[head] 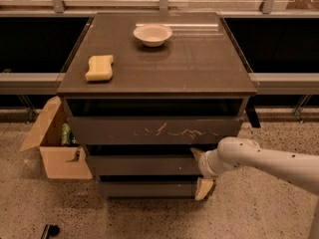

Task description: Open middle drawer

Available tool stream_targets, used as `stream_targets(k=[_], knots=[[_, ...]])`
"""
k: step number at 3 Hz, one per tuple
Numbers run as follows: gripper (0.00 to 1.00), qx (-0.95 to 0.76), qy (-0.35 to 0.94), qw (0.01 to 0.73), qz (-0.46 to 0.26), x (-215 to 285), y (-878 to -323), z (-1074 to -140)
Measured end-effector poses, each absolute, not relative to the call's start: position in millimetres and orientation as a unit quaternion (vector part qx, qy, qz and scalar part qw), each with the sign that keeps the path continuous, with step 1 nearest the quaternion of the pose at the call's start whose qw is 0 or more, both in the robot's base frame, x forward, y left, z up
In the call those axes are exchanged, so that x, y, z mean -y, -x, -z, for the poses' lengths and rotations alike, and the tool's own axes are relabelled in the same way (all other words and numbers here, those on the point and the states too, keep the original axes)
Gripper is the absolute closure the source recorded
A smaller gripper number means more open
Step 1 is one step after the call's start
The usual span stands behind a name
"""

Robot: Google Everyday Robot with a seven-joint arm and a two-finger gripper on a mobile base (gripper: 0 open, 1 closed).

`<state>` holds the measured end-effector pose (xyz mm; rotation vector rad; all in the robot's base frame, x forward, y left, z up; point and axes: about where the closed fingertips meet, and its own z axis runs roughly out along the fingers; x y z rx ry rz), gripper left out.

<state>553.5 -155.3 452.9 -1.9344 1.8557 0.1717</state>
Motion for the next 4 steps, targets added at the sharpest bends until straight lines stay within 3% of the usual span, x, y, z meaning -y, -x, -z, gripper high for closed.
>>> stream_targets(k=[1, 2, 4], knots=[[0.00, -0.676, 0.694, 0.236, -0.070, 154.8, -574.7, -440.9], [0.18, -0.681, 0.688, 0.236, -0.079, 154.0, -587.3, -428.3], [0.65, -0.689, 0.673, 0.252, -0.090, 148.7, -562.8, -422.1]])
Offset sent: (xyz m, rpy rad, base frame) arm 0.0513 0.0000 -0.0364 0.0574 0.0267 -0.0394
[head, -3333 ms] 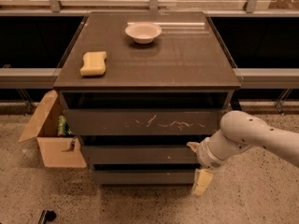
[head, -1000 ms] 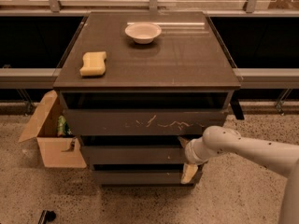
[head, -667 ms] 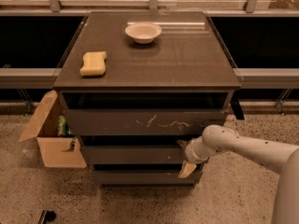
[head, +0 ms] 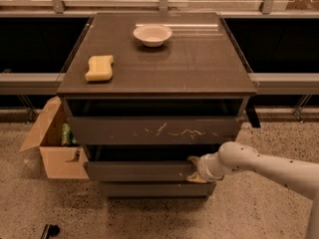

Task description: Open middle drawer

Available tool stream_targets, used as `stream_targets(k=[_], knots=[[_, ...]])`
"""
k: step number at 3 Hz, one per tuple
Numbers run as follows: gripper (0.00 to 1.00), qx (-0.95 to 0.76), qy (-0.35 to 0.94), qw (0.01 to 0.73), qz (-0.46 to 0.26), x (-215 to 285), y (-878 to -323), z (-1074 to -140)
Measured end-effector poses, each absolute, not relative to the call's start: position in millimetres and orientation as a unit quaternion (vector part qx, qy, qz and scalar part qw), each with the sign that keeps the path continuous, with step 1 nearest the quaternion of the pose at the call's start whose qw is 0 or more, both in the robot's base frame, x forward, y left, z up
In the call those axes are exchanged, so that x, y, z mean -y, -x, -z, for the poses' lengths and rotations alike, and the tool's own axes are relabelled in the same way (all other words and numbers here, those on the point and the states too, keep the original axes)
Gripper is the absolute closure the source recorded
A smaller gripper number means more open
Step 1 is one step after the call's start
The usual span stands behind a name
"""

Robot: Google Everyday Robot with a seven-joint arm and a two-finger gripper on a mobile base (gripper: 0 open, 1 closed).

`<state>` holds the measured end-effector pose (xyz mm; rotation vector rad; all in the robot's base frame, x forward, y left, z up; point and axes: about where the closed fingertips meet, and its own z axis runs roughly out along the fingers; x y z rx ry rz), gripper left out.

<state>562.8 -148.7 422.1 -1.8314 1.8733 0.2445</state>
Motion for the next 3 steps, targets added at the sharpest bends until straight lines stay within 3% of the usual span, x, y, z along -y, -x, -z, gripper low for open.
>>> stream_targets(k=[1, 2, 3], knots=[[0.90, -0.689, 0.673, 0.254, -0.091, 148.6, -560.7, -427.5], [1.00, -0.689, 0.673, 0.254, -0.091, 148.6, -560.7, -434.8], [0.84, -0.689, 0.673, 0.254, -0.091, 148.6, -560.6, -435.3]])
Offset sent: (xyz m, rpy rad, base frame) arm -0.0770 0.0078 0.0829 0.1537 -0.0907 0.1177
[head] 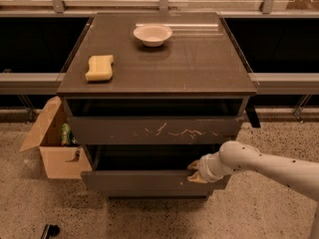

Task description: Open middle drawer

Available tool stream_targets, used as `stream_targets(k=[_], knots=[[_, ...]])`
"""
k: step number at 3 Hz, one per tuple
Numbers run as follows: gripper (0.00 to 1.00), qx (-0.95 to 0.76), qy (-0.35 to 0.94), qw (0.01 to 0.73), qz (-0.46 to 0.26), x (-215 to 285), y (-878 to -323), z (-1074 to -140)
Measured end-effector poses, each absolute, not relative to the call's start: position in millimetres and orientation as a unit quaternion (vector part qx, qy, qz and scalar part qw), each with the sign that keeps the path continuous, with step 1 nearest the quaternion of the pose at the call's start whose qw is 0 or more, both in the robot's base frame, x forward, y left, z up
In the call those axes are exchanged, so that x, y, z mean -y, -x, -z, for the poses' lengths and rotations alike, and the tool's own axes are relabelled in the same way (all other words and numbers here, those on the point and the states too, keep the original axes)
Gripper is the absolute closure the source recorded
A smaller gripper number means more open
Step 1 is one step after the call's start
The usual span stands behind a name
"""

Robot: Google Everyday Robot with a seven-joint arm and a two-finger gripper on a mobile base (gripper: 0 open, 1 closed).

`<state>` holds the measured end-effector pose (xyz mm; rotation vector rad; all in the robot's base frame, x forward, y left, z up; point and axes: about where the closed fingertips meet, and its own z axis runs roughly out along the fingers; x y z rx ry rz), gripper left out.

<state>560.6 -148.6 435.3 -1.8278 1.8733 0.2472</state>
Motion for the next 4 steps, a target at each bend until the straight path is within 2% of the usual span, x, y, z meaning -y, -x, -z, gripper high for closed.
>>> stream_targets(k=[1, 3, 4], knots=[[0.55, -0.689, 0.673, 0.254, -0.091, 148.6, -560.6, -435.3], [0.08, -0.688, 0.673, 0.254, -0.091, 148.2, -560.5, -434.3], [0.00, -0.683, 0.681, 0.249, -0.090, 145.4, -558.1, -428.8]])
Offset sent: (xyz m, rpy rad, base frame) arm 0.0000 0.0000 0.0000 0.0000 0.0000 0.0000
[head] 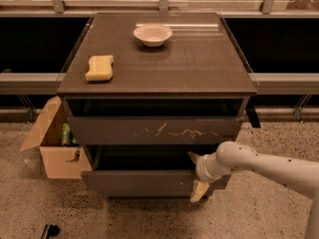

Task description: Open middle drawer

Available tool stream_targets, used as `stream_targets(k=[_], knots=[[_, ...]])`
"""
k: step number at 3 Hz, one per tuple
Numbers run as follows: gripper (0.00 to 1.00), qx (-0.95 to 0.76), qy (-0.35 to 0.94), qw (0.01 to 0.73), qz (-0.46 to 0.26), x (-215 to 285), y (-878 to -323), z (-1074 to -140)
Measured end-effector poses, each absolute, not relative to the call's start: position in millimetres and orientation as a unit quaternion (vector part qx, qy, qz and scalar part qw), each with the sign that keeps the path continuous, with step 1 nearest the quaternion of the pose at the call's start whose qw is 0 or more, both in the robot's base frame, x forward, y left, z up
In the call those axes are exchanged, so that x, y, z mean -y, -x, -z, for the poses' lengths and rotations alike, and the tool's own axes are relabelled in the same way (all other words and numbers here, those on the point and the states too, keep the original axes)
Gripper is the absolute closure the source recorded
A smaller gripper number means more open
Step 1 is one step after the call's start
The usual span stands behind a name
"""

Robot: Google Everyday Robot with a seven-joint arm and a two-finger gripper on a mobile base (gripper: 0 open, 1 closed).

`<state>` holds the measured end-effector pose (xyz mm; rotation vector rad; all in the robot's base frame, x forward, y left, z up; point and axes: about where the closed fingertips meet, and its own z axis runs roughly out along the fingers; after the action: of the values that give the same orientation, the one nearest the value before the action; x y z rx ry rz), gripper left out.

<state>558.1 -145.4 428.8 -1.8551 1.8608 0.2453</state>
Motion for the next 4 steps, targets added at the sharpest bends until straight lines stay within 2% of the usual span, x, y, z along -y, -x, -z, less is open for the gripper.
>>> stream_targets(k=[2, 4], knots=[[0.02, -0.680, 0.694, 0.205, -0.120, 139.3, -538.0, -409.8], [0.47, -0.682, 0.696, 0.179, -0.139, 139.5, -511.9, -418.4]])
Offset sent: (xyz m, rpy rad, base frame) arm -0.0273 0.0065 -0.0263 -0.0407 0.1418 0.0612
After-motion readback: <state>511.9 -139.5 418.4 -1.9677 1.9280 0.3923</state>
